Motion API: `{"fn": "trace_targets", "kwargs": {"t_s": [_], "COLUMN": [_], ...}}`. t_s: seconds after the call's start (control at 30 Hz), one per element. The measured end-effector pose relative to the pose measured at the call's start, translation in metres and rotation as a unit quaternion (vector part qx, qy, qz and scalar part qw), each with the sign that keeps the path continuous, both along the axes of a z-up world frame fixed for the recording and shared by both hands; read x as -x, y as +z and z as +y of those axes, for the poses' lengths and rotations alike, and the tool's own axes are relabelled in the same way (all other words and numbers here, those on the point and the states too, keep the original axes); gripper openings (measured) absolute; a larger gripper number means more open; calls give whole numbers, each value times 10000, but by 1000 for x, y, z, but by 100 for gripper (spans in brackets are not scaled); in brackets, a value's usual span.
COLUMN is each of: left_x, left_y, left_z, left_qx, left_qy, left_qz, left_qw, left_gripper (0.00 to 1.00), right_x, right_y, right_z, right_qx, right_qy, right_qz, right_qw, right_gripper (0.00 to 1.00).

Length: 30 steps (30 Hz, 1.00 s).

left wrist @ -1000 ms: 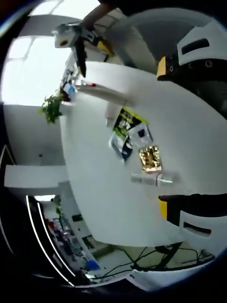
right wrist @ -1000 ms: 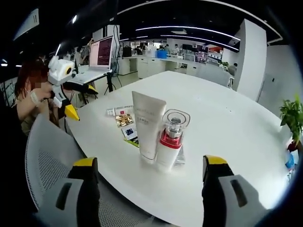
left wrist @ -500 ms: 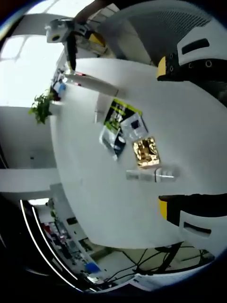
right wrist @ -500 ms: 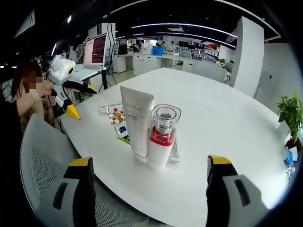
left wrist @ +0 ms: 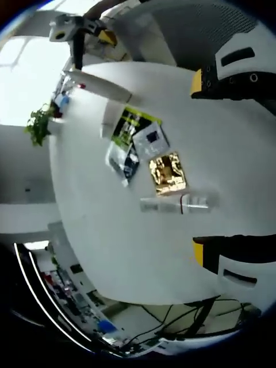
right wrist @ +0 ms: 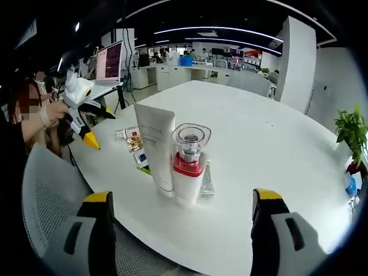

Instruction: Arrange the skincare products in the storage area until every visible bottle or jar stands upright without overlapping.

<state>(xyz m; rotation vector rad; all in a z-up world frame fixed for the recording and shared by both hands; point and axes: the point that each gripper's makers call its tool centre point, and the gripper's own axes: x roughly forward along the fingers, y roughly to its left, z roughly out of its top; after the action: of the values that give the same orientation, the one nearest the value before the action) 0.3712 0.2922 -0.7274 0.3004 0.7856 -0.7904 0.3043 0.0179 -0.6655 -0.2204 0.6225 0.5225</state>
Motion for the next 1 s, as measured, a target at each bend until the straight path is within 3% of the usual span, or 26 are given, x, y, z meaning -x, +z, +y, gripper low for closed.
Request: {"fn": "trace_targets", "kwargs": {"t_s": [0.3,0.4,0.5,0.7,1.0], "left_x": [-16,-19,-25,-28,-36], "left_y": [-15,-18,-21,-35,-45], "left_z": [8,8,11,18,21], "left_qx": [-184,-45,71,-199,-192], "left_qy": [133,289,432,417,590], "left_qz": [90,201,262,345,352], "left_qw": [9997,9994,9987,9983,9975], "left_gripper": [81,71,67,56,41], "right_x": [-3,-4,-3,-4,-5], "right_y": [-4,-5,-8,-8,-11], "right_z": [-1,0,0,-1,-1], "right_qx": [47,63,104,122,182], "right_qy": [-1,13,43,47,72], "right_qz": [65,91,159,173,214], "right_qw": [10000,9999,9998,9998,9996], "right_gripper": [100,100,100,100,100]}}
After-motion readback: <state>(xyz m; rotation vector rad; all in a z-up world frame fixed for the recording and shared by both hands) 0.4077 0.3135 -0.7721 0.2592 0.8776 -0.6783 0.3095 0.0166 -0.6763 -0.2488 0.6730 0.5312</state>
